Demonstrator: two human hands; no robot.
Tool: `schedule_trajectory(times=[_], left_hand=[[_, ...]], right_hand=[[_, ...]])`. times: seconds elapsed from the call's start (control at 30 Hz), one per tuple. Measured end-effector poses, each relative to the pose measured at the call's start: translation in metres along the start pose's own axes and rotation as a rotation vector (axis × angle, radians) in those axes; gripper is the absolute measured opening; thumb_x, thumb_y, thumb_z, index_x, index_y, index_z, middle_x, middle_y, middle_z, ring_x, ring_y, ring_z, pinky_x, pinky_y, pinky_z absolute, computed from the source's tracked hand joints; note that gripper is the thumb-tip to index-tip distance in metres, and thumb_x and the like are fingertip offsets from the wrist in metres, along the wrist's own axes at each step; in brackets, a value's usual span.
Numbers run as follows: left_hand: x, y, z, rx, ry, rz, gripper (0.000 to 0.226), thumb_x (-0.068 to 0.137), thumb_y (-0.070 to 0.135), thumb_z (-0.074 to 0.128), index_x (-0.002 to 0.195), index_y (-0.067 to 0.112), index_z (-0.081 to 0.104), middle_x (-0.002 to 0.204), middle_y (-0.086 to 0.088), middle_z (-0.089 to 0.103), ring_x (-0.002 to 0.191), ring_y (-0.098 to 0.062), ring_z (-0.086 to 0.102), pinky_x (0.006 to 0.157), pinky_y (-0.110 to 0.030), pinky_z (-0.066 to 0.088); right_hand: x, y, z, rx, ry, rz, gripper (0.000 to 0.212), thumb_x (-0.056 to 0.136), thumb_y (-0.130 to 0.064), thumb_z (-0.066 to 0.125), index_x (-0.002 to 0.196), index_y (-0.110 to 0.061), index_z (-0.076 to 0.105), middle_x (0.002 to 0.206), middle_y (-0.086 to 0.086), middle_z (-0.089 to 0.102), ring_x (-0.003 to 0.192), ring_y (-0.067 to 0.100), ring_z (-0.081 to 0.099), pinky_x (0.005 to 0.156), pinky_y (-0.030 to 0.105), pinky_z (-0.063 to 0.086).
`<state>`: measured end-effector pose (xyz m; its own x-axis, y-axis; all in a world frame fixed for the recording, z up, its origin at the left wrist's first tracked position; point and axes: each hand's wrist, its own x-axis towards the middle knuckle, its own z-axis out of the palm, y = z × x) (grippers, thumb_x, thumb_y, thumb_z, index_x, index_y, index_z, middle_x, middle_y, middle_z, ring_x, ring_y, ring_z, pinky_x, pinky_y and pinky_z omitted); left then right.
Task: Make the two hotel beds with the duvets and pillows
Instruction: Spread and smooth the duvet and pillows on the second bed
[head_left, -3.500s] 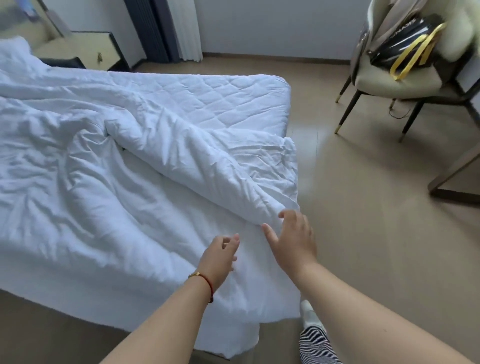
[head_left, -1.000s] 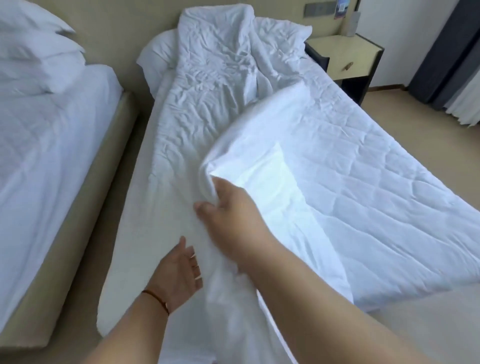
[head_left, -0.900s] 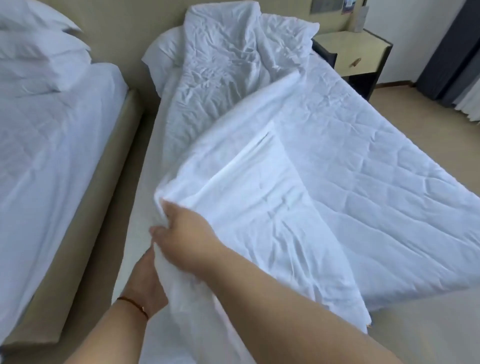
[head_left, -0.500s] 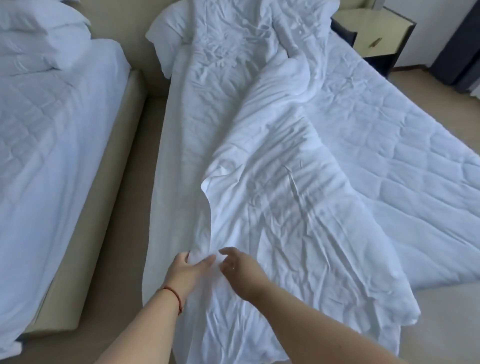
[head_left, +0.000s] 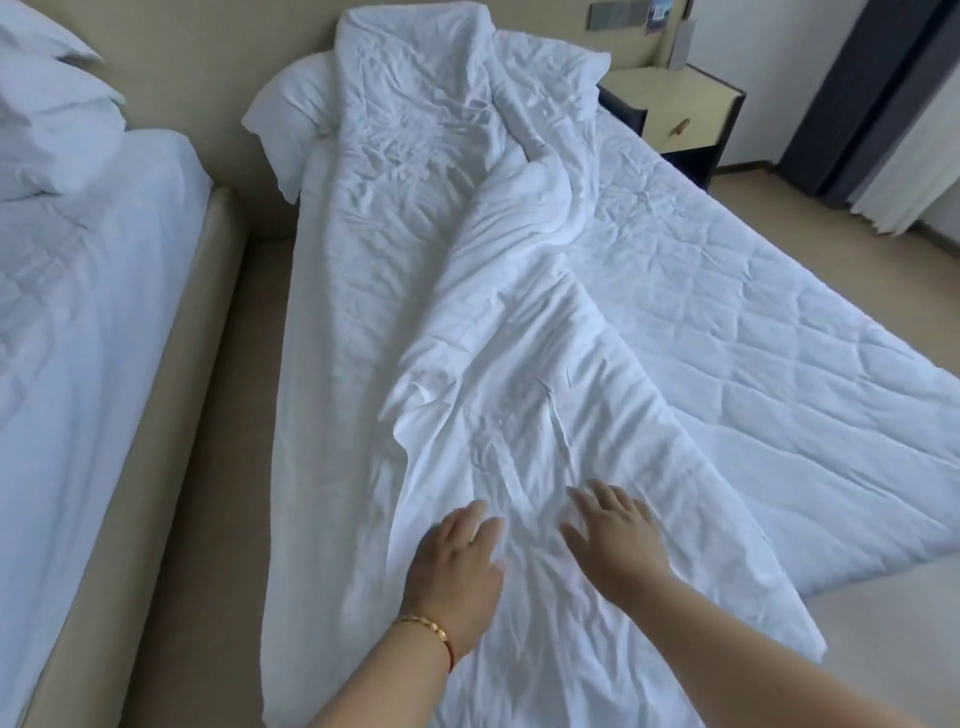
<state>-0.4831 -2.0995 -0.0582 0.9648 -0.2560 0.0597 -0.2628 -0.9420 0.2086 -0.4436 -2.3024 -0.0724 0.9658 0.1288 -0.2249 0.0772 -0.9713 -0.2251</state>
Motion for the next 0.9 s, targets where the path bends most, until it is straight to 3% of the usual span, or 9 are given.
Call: schedule_trajectory(times=[0.03, 0.1, 0.17, 0.23, 0.3, 0.4, 0.53, 0.77, 0.9], left_hand=[[0.002, 0.002, 0.004, 0.016, -0.209, -0.021, 0.051, 0.094, 0.041, 0.049, 0.142, 0.025, 0.043, 0.155, 0.002, 0.023, 0.143, -0.023, 0.031, 0.117, -0.034, 0.023], [-0.009, -0.009, 0.020, 0.068, -0.597, -0.316, 0.068, 0.098, 0.058, 0.023, 0.155, 0.027, 0.004, 0.162, 0.000, -0.011, 0.150, -0.021, -0.009, 0.120, -0.043, -0.005], [-0.029, -0.029, 0.028, 0.136, -0.848, -0.615, 0.088, 0.088, 0.075, 0.015, 0.154, 0.021, -0.009, 0.162, -0.004, -0.013, 0.149, -0.021, -0.009, 0.119, -0.047, -0.001], [-0.036, -0.044, 0.027, 0.205, -0.942, -0.750, 0.102, 0.079, 0.083, 0.014, 0.155, 0.016, -0.001, 0.163, -0.002, 0.001, 0.149, -0.020, 0.005, 0.118, -0.048, 0.008], [-0.028, -0.047, 0.016, 0.169, -0.894, -0.757, 0.094, 0.082, 0.081, 0.013, 0.151, 0.019, 0.026, 0.157, 0.001, 0.028, 0.143, -0.019, 0.027, 0.114, -0.044, 0.019], [-0.006, -0.042, -0.001, 0.136, -0.535, -0.672, 0.067, 0.091, 0.069, 0.021, 0.125, 0.023, 0.058, 0.128, 0.004, 0.058, 0.120, -0.016, 0.052, 0.098, -0.033, 0.040], [0.007, -0.055, 0.003, 0.145, -0.236, -0.782, 0.063, 0.089, 0.066, 0.040, 0.133, 0.021, 0.041, 0.138, -0.005, 0.038, 0.126, -0.024, 0.036, 0.099, -0.033, 0.039], [0.009, -0.088, 0.041, 0.005, -0.280, -0.947, 0.070, 0.089, 0.072, 0.026, 0.149, 0.048, 0.000, 0.157, -0.011, -0.009, 0.144, -0.036, 0.000, 0.117, -0.054, 0.004], [0.009, -0.109, 0.057, -0.210, -0.281, -1.213, 0.094, 0.079, 0.082, 0.034, 0.149, 0.043, -0.015, 0.147, -0.021, 0.032, 0.127, -0.044, 0.040, 0.107, -0.057, 0.033]], right_hand=[[0.002, 0.006, -0.001, -0.020, -0.063, 0.006, 0.056, 0.096, -0.054, 0.030, 0.148, -0.033, 0.026, 0.156, -0.005, 0.022, 0.144, 0.017, 0.017, 0.117, 0.041, 0.011], [-0.004, 0.025, 0.006, -0.075, -0.300, 0.058, 0.062, 0.095, -0.059, 0.025, 0.151, -0.036, 0.011, 0.160, -0.006, 0.006, 0.148, 0.018, 0.004, 0.118, 0.049, 0.003], [-0.023, 0.040, 0.019, -0.104, -0.493, 0.118, 0.067, 0.093, -0.064, 0.022, 0.152, -0.035, 0.007, 0.161, -0.003, 0.003, 0.148, 0.018, 0.004, 0.117, 0.050, 0.004], [-0.039, 0.047, 0.023, -0.093, -0.535, 0.163, 0.065, 0.092, -0.065, 0.021, 0.149, -0.033, 0.020, 0.158, 0.001, 0.018, 0.145, 0.018, 0.018, 0.115, 0.044, 0.015], [-0.039, 0.051, 0.011, -0.051, -0.348, 0.227, 0.066, 0.088, -0.071, 0.018, 0.129, -0.029, 0.048, 0.137, 0.001, 0.051, 0.129, 0.019, 0.046, 0.102, 0.034, 0.035], [-0.022, 0.071, -0.016, -0.021, -0.041, 0.355, 0.046, 0.091, -0.062, 0.035, 0.114, -0.026, 0.051, 0.118, 0.000, 0.061, 0.114, 0.021, 0.056, 0.089, 0.030, 0.044], [0.010, 0.108, -0.027, 0.007, 0.027, 0.530, 0.062, 0.084, -0.061, 0.051, 0.125, -0.015, 0.043, 0.126, 0.008, 0.048, 0.120, 0.028, 0.044, 0.095, 0.038, 0.041], [0.084, 0.106, -0.020, 0.195, -0.006, 0.539, 0.085, 0.074, -0.072, 0.053, 0.132, -0.012, 0.035, 0.128, 0.014, 0.049, 0.122, 0.034, 0.044, 0.098, 0.045, 0.036], [0.104, 0.117, -0.009, 0.275, -0.058, 0.580, 0.095, 0.064, -0.080, 0.054, 0.130, -0.014, 0.035, 0.124, 0.012, 0.053, 0.116, 0.033, 0.050, 0.092, 0.043, 0.040]])
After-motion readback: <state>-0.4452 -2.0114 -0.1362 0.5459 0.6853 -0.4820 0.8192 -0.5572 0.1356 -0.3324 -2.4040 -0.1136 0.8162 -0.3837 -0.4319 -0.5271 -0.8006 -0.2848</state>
